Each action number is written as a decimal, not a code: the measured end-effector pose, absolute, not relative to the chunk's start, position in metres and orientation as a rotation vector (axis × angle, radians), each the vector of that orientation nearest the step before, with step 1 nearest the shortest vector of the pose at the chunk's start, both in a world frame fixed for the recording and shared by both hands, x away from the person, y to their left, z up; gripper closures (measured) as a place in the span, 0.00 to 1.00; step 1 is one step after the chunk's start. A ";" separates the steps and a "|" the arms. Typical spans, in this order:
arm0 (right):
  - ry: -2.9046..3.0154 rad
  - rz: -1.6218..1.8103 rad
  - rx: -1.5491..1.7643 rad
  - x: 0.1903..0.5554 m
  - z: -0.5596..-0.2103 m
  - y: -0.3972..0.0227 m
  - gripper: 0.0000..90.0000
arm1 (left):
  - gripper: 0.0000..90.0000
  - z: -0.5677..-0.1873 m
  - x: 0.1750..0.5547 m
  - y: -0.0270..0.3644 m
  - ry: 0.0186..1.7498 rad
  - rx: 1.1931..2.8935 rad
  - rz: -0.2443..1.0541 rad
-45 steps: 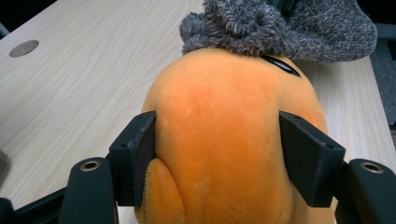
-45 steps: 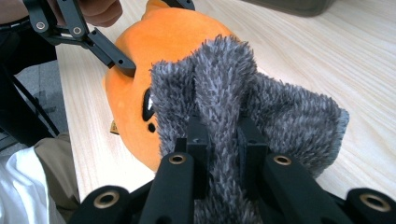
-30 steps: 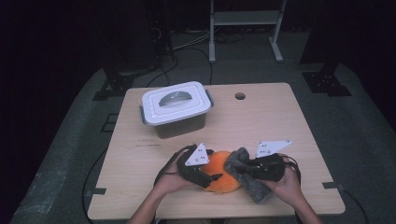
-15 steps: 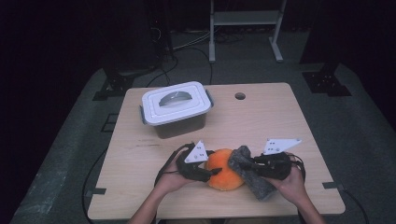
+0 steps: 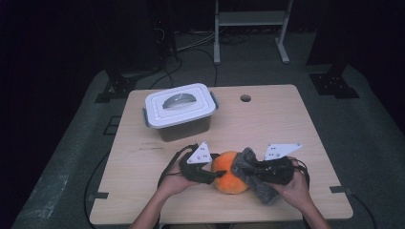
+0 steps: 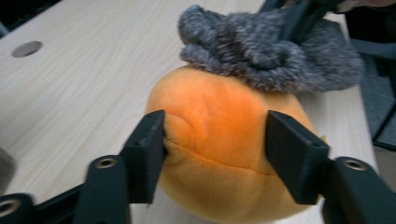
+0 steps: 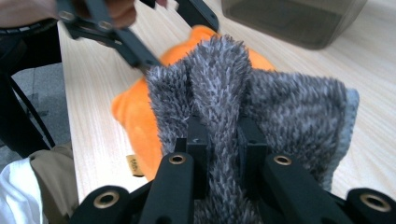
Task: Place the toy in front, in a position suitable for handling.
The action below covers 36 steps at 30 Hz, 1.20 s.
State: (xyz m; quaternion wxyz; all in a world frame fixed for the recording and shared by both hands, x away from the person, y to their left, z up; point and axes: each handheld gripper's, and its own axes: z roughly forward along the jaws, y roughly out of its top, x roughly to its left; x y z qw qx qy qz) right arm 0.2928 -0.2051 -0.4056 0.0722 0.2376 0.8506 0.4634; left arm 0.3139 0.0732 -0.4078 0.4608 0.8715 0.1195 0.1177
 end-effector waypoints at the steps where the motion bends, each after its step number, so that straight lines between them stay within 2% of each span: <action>1: 2.551 1.394 0.702 0.291 -0.404 -0.204 0.87 | 0.47 -0.408 0.315 0.072 0.310 2.139 0.295; 9: 2.592 1.360 0.568 0.281 -0.404 -0.180 0.87 | 0.47 -0.413 0.323 0.074 0.386 2.126 0.284; 18: 2.624 1.320 0.594 0.281 -0.410 -0.194 0.87 | 0.46 -0.417 0.328 0.078 0.427 2.107 0.270; 25: 2.641 1.319 0.523 0.279 -0.408 -0.177 0.87 | 0.44 -0.417 0.329 0.079 0.431 2.113 0.274; 31: 2.667 1.333 0.542 0.280 -0.410 -0.191 0.87 | 0.44 -0.417 0.328 0.079 0.419 2.108 0.266; 36: 2.558 1.432 0.636 0.289 -0.396 -0.203 0.87 | 0.44 -0.416 0.325 0.077 0.358 2.121 0.251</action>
